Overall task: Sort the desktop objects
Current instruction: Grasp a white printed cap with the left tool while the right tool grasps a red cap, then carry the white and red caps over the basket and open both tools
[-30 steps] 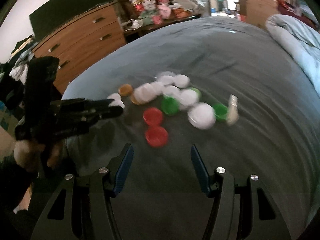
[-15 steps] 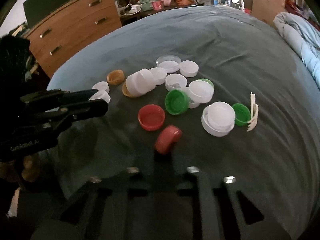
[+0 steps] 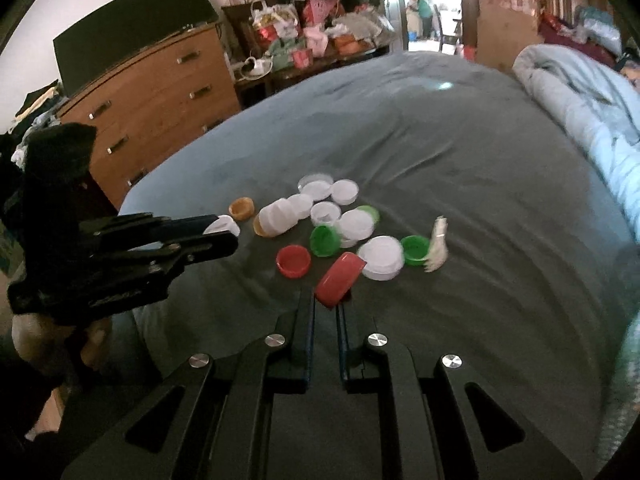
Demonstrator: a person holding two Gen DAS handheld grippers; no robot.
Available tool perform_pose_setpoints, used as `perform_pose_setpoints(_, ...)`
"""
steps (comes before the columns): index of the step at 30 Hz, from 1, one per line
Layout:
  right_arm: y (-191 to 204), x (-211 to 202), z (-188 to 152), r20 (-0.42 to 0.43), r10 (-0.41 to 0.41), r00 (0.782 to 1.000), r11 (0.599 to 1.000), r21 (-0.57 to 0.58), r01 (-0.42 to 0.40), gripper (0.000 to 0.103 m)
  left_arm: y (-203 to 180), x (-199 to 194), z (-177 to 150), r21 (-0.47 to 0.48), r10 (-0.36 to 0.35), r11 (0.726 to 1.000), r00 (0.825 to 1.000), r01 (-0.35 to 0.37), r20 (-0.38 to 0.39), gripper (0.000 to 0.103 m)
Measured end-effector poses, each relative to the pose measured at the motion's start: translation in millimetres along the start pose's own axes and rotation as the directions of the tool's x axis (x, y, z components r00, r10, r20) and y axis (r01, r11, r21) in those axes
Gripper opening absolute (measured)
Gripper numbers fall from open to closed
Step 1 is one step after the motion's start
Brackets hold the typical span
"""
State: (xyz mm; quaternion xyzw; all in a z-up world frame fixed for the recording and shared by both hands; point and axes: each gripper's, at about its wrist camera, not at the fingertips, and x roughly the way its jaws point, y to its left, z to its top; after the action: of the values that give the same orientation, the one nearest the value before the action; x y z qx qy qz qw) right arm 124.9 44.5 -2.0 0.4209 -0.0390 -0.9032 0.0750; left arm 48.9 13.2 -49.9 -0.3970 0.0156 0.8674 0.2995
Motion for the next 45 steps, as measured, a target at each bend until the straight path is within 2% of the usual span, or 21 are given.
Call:
perform_pose_setpoints(8, -38.2, -74.6, -4.3, 0.081, -0.127, 0.989, 0.991, 0.040, 0.124, 0.009, -63.6, -1.4, 26.0, 0.089, -0.056, 0.994, 0.998, 0.055, 0.013, 0.032)
perform_pose_setpoints(12, -64.2, -111.2, -7.2, 0.115, -0.212, 0.970, 0.976, 0.071, 0.205, 0.009, -107.5, 0.3, 44.2, 0.155, -0.093, 0.984, 0.995, 0.088, 0.021, 0.032)
perform_pose_setpoints(24, -141.5, -192.5, -31.0, 0.158, -0.369, 0.916, 0.918, 0.218, 0.332, 0.009, -230.4, 10.3, 102.2, 0.274, -0.183, 0.948, 0.982, 0.163, 0.047, 0.032)
perform_pose_setpoints(31, -186.6, -234.0, -47.7, 0.155, -0.443, 0.883, 0.871, 0.307, 0.383, 0.009, -308.6, 24.4, 121.4, 0.351, -0.222, 0.914, 0.975, 0.204, 0.011, 0.032)
perform_pose_setpoints(35, -204.6, -245.2, -57.8, 0.131, -0.455, 0.881, 0.854, 0.345, 0.390, 0.009, -356.4, 40.8, 122.1, 0.398, -0.216, 0.892, 0.976, 0.214, -0.041, 0.032)
perform_pose_setpoints(40, -228.4, -249.9, -74.9, 0.092, -0.431, 0.898, 0.842, 0.398, 0.363, 0.009, -399.5, 57.2, 115.6, 0.457, -0.176, 0.866, 0.980, 0.201, -0.097, 0.032)
perform_pose_setpoints(45, -245.0, -246.7, -86.3, 0.060, -0.412, 0.909, 0.833, 0.430, 0.349, 0.009, -425.5, 79.0, 104.6, 0.524, -0.085, 0.836, 0.983, 0.161, -0.165, 0.032)
